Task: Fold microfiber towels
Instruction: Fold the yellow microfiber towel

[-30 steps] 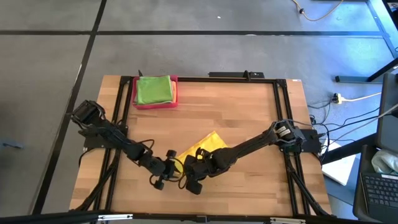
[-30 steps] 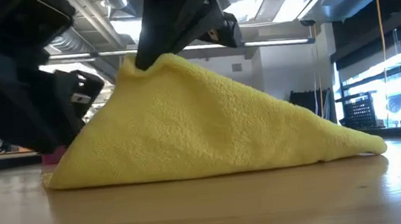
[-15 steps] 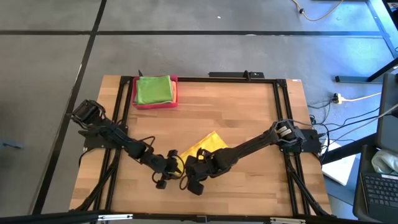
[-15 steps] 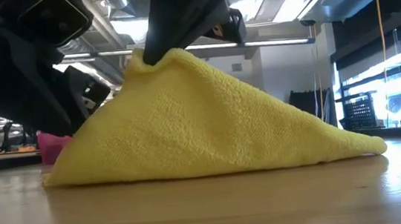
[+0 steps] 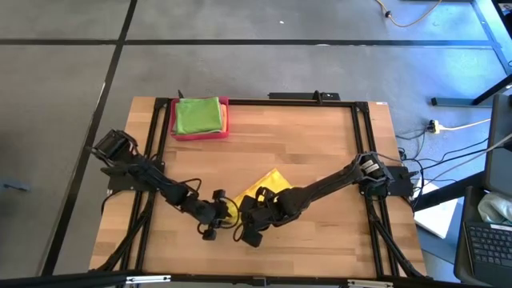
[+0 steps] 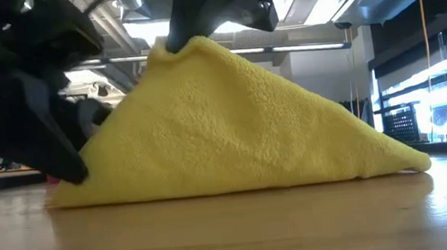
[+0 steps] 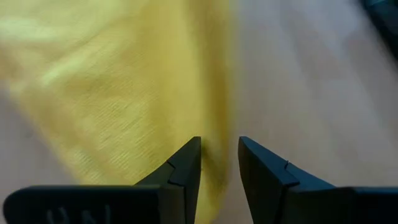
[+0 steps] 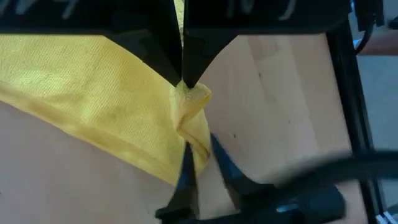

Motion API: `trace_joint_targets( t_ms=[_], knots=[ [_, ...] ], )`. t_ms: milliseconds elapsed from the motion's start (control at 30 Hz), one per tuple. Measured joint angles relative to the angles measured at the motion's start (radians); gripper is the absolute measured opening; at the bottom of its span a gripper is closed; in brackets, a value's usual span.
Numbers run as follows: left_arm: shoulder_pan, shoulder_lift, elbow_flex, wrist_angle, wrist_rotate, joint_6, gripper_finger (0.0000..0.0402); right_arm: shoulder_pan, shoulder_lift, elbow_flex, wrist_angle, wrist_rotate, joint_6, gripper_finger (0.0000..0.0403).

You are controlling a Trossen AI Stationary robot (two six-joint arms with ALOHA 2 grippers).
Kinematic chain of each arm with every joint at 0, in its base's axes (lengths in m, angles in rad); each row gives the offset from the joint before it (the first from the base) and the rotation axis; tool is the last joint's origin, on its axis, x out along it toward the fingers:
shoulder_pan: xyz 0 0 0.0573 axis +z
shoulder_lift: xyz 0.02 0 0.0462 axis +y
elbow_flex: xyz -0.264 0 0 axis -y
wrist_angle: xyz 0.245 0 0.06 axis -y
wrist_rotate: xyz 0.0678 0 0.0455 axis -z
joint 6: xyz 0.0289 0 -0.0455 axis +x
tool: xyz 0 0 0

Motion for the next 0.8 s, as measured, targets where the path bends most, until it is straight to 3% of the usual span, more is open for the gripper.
trace_joint_targets(
  t_ms=[233,467,667,800],
  knots=[
    [0.026,-0.008,-0.001,-0.061,-0.014,-0.023,0.0088,0.003,-0.001,0.0,-0.037,-0.004,0.005,0.001],
    [0.078,-0.047,0.036,-0.128,0.075,-0.069,0.001,0.015,-0.001,0.0,-0.099,-0.023,0.006,0.0012],
    [0.141,-0.047,0.182,-0.28,0.155,0.126,0.0002,0.022,-0.001,0.0,-0.184,-0.025,0.058,0.0013],
    [0.202,-0.046,0.274,-0.356,0.153,0.244,0.0002,0.037,-0.001,0.0,-0.305,-0.025,0.123,0.0013]
  ],
)
